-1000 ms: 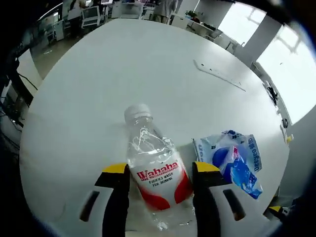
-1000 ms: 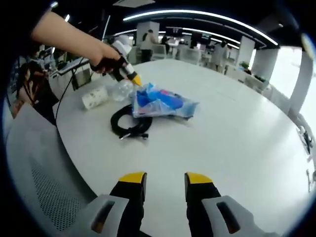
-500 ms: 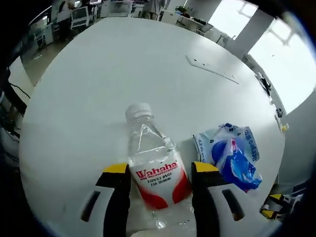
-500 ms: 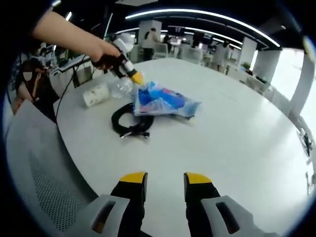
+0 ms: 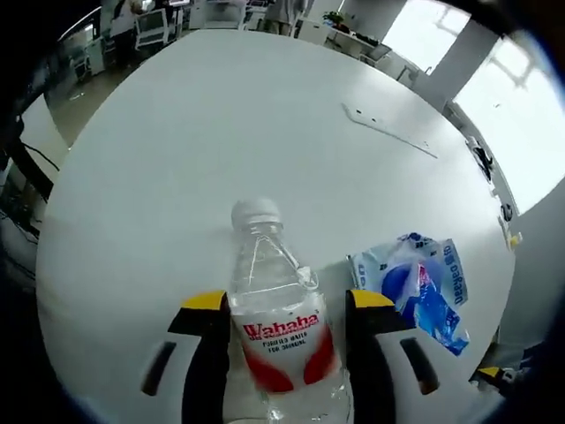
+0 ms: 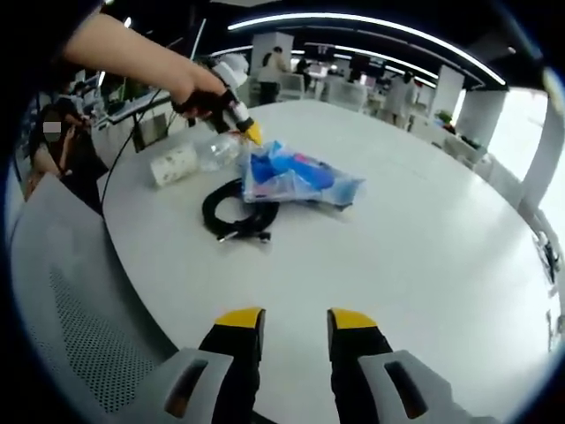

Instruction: Arrange the tabletop items into an orderly group along one side of the table until the central work area is clear of visible clutter.

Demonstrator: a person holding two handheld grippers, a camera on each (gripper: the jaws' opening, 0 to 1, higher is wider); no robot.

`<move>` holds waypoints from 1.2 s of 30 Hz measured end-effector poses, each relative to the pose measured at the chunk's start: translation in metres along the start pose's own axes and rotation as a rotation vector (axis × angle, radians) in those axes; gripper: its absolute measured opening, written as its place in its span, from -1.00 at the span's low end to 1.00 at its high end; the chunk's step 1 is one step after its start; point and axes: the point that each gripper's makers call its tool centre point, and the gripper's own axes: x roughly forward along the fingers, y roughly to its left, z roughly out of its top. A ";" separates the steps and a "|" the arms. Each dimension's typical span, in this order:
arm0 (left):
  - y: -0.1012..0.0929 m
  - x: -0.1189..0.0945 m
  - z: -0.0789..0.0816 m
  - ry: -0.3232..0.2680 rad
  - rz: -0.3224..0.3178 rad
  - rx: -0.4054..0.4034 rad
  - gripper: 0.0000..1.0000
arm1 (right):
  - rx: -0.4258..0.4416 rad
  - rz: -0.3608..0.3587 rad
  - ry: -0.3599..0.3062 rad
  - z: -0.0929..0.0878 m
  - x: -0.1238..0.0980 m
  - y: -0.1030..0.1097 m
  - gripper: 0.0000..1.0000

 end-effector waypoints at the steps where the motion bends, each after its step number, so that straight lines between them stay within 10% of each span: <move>1: 0.001 0.002 0.000 0.000 0.008 0.004 -0.03 | 0.001 -0.001 0.002 -0.001 0.000 0.000 -0.47; 13: 0.006 0.002 0.005 -0.027 0.004 0.004 -0.17 | 0.001 -0.004 0.013 -0.002 0.000 -0.001 -0.49; 36: 0.027 -0.076 0.050 -0.278 0.011 0.077 -0.27 | -0.039 -0.017 -0.002 0.003 -0.001 0.000 -0.50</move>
